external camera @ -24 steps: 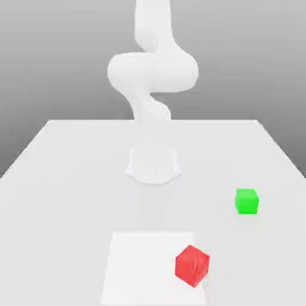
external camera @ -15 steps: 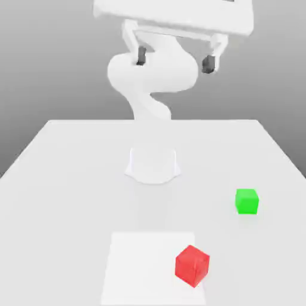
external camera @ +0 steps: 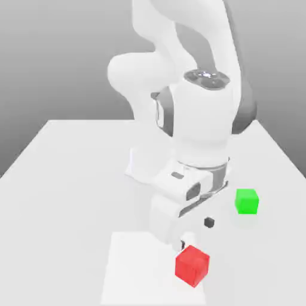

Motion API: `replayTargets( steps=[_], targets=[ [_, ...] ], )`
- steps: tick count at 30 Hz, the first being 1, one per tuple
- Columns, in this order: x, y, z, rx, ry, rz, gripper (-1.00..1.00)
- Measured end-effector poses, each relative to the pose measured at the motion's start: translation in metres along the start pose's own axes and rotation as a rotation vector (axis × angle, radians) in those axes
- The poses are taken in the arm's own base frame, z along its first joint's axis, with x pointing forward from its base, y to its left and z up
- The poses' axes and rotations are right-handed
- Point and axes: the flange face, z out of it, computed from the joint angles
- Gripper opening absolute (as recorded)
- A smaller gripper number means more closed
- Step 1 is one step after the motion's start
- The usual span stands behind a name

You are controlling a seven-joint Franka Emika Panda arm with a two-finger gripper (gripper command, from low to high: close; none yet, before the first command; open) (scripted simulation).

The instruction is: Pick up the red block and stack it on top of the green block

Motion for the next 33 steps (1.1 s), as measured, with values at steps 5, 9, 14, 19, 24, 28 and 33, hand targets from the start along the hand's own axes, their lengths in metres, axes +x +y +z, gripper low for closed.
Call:
replayTargets(
  steps=[5,9,14,19,24,28,33],
  targets=[
    [-0.003,0.0,0.047,0.001,-0.007,-0.006,-1.0],
    [-0.003,0.0,0.047,0.0,-0.008,-0.006,-1.0],
    [-0.002,0.0,0.022,0.001,-0.008,-0.006,-1.0],
    [-0.034,-0.066,-0.024,0.022,-0.011,-0.058,-1.0],
    [-0.115,-0.147,-0.046,0.037,-0.021,-0.069,-1.0],
    [-0.19,-0.183,-0.052,0.02,-0.019,-0.076,-1.0],
    [-0.229,-0.193,-0.037,-0.008,-0.001,-0.076,-1.0]
  ],
)
